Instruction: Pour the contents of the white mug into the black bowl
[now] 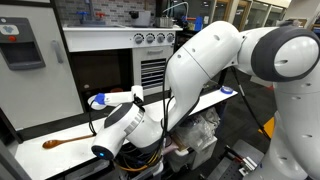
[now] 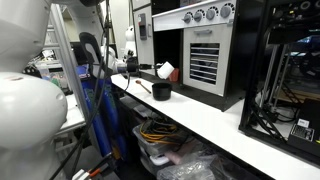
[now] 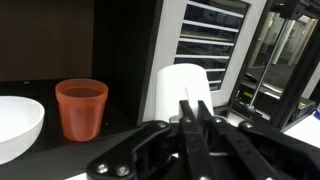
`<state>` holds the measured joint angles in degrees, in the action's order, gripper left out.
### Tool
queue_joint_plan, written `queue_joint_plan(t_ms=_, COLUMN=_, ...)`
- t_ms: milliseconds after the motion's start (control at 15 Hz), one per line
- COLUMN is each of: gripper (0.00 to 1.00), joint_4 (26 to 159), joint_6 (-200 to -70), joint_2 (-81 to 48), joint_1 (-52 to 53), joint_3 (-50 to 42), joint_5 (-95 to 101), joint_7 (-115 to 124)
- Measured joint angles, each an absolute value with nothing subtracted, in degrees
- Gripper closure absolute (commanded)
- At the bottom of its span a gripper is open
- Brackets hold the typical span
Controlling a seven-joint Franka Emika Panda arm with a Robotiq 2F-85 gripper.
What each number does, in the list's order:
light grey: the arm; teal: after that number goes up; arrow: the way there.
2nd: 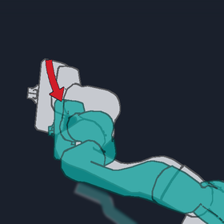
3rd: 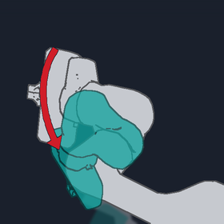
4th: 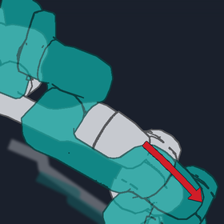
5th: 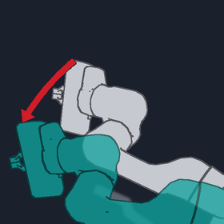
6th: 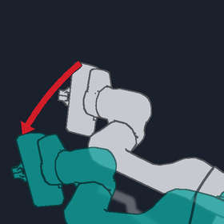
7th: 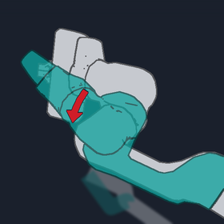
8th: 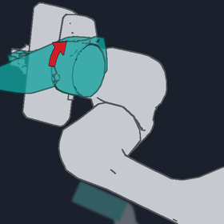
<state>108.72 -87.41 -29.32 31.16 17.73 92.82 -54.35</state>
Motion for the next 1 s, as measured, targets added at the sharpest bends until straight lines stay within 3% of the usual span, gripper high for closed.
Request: queue_joint_plan(t_ms=1000, gripper=0.98, joint_4=108.0, joint_6=-86.7, joint_2=-29.3, joint_1=30.9, joint_3=17.7, joint_5=92.7, joint_7=-53.2)
